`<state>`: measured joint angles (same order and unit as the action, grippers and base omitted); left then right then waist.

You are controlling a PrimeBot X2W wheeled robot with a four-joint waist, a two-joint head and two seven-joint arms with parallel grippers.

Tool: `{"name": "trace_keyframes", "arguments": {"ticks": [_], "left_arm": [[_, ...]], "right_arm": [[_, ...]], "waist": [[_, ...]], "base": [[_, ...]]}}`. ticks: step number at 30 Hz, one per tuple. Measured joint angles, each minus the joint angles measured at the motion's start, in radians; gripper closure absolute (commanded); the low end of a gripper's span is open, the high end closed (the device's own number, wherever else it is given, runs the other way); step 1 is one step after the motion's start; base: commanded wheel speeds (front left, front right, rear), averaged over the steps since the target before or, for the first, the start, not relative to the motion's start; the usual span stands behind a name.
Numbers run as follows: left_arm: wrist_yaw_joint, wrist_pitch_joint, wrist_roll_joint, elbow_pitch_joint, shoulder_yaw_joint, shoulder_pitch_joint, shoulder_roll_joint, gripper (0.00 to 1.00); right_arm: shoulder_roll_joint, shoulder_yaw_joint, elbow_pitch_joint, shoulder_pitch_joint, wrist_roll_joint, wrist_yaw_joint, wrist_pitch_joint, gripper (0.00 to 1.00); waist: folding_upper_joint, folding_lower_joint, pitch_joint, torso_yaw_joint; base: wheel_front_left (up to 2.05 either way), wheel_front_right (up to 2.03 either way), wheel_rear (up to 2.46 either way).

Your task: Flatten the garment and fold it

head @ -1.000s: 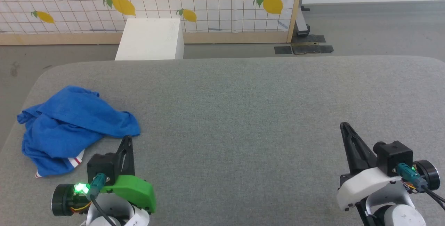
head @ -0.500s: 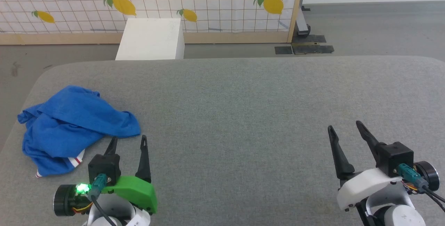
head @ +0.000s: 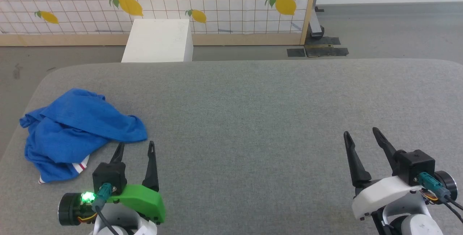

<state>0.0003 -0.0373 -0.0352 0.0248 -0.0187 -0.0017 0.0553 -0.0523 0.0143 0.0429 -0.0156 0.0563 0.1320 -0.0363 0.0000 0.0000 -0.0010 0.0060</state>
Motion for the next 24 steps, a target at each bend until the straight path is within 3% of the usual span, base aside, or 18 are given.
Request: {"name": "trace_keyframes", "arguments": {"ticks": [24], "left_arm": [[-0.009,-0.052,-0.024,0.032,-0.013,0.001,0.0,0.0]], "right_arm": [[0.0,0.037,0.033,0.001,0.046,0.0,-0.051,0.0]], "waist": [[0.0,0.0,-0.009,0.005]], "base": [[0.0,0.0,0.0]]}}
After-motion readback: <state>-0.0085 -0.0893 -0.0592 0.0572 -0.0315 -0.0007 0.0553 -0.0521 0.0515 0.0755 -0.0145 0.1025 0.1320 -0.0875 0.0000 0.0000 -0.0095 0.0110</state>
